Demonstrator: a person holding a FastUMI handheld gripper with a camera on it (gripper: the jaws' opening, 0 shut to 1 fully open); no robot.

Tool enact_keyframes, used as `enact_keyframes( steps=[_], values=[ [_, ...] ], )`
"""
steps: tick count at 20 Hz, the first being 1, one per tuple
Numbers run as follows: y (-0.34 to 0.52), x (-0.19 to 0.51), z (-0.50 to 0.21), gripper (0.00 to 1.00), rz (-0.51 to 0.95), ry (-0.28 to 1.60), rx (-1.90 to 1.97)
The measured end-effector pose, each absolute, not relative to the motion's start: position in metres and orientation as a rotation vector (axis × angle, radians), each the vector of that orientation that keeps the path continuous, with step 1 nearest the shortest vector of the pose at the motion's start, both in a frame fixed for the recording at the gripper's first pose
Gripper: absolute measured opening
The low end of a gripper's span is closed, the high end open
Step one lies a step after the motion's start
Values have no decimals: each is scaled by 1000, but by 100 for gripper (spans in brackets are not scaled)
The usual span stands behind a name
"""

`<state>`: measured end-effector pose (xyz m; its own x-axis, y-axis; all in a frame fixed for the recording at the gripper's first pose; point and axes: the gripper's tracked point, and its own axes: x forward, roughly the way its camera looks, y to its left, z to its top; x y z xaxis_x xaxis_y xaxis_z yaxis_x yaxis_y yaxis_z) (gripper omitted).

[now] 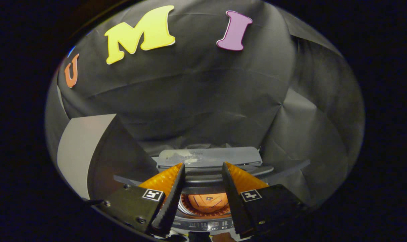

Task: Put the clothes into the washing machine and then close the washing machine lid.

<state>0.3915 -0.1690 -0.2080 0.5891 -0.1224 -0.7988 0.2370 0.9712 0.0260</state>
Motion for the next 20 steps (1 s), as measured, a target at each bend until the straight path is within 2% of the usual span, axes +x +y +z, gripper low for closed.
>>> enact_keyframes(
  steps=[3, 5, 6, 14, 20],
  values=[
    [-169, 369, -216, 70, -227, 934, 159],
    [-161, 358, -225, 80, -201, 942, 210],
    [-164, 352, -229, 80, -211, 948, 222],
    [-157, 310, -256, 80, -260, 1004, 254],
    [-129, 292, -251, 80, -251, 1001, 202]
  ],
)
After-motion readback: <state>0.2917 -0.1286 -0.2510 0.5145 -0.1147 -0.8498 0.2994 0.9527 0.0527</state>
